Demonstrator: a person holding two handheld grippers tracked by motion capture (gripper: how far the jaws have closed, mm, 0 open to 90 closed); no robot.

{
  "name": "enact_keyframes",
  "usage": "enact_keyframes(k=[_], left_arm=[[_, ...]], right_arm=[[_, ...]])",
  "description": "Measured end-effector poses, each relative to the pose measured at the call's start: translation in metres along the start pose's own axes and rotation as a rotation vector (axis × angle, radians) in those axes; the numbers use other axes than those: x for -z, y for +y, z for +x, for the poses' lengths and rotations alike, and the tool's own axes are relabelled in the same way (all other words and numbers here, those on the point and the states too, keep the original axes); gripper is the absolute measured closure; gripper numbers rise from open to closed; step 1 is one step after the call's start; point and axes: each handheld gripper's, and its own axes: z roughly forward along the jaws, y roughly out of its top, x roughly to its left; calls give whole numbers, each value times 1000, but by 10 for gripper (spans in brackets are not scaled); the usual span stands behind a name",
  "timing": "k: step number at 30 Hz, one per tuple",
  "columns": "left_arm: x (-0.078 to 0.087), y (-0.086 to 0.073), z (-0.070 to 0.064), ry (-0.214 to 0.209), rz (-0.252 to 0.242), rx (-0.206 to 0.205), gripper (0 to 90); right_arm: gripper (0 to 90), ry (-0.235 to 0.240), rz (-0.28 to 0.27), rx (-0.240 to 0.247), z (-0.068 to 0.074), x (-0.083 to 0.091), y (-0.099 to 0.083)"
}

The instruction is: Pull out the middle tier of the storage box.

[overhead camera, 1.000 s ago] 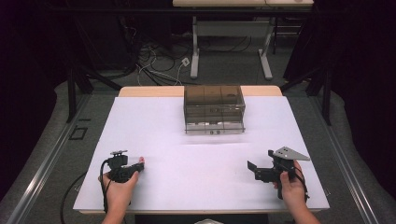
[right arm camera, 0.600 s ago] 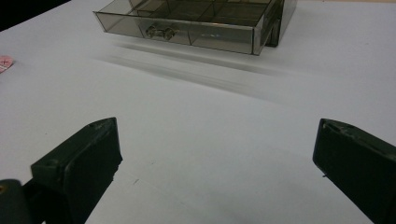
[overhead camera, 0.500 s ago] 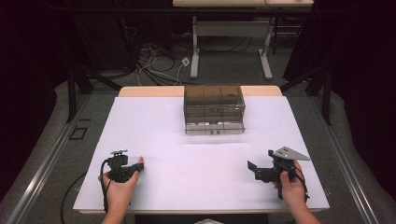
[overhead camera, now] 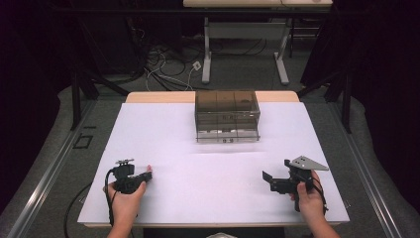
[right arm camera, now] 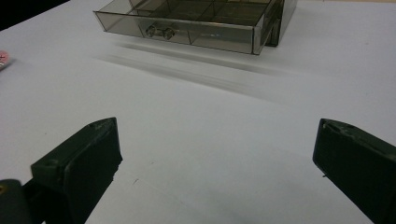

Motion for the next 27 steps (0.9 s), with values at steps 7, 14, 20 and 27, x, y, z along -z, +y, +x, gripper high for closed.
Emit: enact_keyframes(k=[7, 14, 20, 27], left_arm=[[3, 0, -1, -6, -20, -3, 814], [6, 1, 0, -7, -37, -13, 814], [9, 0, -1, -5, -66, -23, 814], [12, -1, -3, -6, -97, -41, 814]], right_arm=[[9, -1, 0, 1, 0, 0, 0], [9, -2, 1, 0, 0, 0, 0], [9, -1, 3, 1, 0, 0, 0], [14, 2, 2, 3, 1, 0, 0]])
